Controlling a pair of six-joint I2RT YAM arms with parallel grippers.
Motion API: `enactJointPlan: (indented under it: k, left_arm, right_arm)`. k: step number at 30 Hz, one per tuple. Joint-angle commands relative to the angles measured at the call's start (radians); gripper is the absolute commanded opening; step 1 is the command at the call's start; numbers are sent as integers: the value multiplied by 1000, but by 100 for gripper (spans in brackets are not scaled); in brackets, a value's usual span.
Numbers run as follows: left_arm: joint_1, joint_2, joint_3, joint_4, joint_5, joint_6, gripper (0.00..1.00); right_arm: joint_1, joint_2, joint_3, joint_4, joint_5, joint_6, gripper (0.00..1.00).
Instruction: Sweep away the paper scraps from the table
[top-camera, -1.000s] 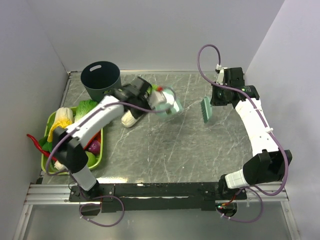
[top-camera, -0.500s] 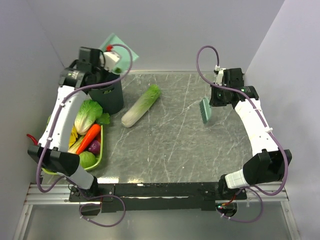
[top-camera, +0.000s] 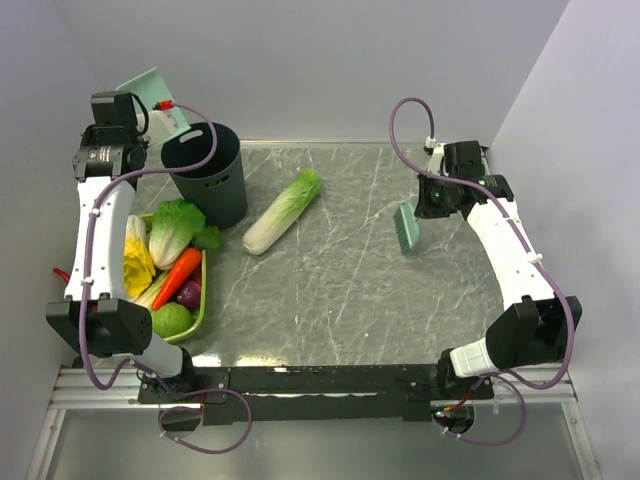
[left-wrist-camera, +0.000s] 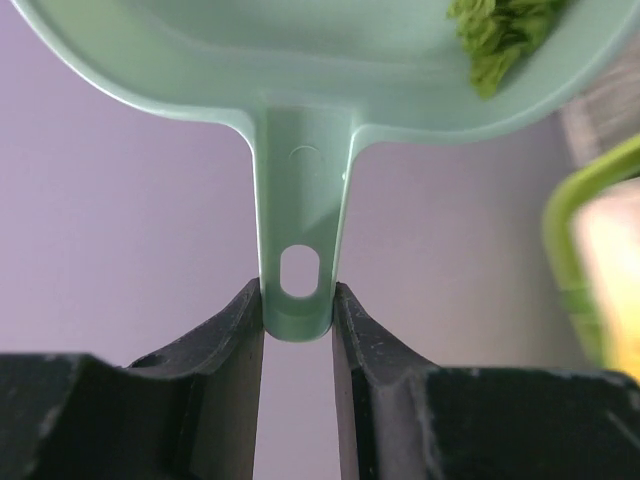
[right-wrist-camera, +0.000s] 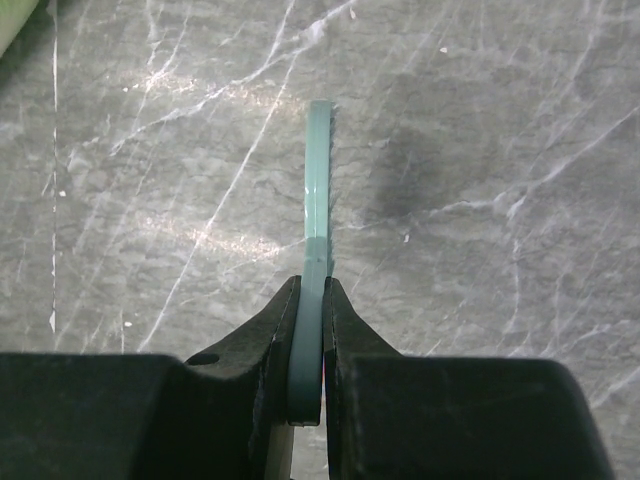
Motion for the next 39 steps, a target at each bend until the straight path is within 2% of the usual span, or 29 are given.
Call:
enactJointPlan:
  k: [1, 3, 6, 9, 11, 14, 16, 18, 20, 21, 23, 24, 26, 27, 29, 30, 33, 34, 36, 38, 39]
  left_arm:
    - [1, 13, 6, 237, -38, 454, 1]
    - [4, 27, 8, 285, -30, 570, 1]
    - [10, 52, 29, 349, 28, 838, 1]
    - [12, 76, 38, 423, 57, 986, 1]
    - [14, 89, 42, 393, 48, 1014, 1]
    - [26, 107, 46, 484, 60, 1061, 1]
    - [23, 159, 145, 393, 25, 1000, 1]
    - [26, 164, 144, 364, 8, 963, 1]
    - [29, 146, 101, 463, 28, 936, 1]
    - [24, 142, 101, 486, 36, 864, 1]
    - [-8, 150, 144, 456, 25, 761, 1]
    - [-22, 164, 170, 421, 8, 632, 1]
    - [-57, 179, 242, 273, -3, 490, 1]
    - [-81, 184, 262, 211, -1, 350, 1]
    - [-135, 184, 308, 58, 25, 217, 1]
    - [-158, 170, 318, 29, 48, 102, 1]
    - [-238, 118, 347, -107, 222, -15, 1]
    - [-285, 101, 322, -118, 279, -32, 1]
    - [-339, 63, 287, -165, 318, -57, 1]
    - [-416, 40, 224, -195, 379, -78, 1]
    - [-439, 26, 201, -215, 397, -118, 1]
  right_arm:
    - [1, -15, 8, 27, -33, 7, 0]
    - [3, -15, 11, 29, -35, 7, 0]
    - [1, -16, 6, 33, -26, 7, 0]
    - [3, -26, -5, 32, -16, 7, 0]
    - [1, -38, -9, 32, -13, 7, 0]
    - [0, -52, -23, 32, -13, 5, 0]
    - [-2, -59, -31, 32, -10, 2, 0]
    - [-6, -59, -31, 29, -7, 1, 0]
    - [-13, -56, -29, 30, -7, -7, 0]
    - [-14, -56, -25, 33, -1, -12, 0]
    - [-16, -49, -9, 35, -7, -44, 0]
    - [-14, -43, 15, 35, -36, -62, 0]
    - [-14, -36, 40, 35, -65, -137, 0]
    - [-14, -32, 64, 35, -69, -154, 0]
    - [-13, -24, 86, 39, -55, -219, 0]
    - [-14, -23, 92, 45, -43, -243, 0]
    - [-13, -76, 25, 148, -7, -387, 0]
    - [-10, -98, -7, 194, -10, -495, 0]
    - [-2, -163, -122, 317, -29, -612, 0]
    - [3, -211, -204, 419, -76, -804, 0]
    - [9, -260, -295, 458, -84, -866, 0]
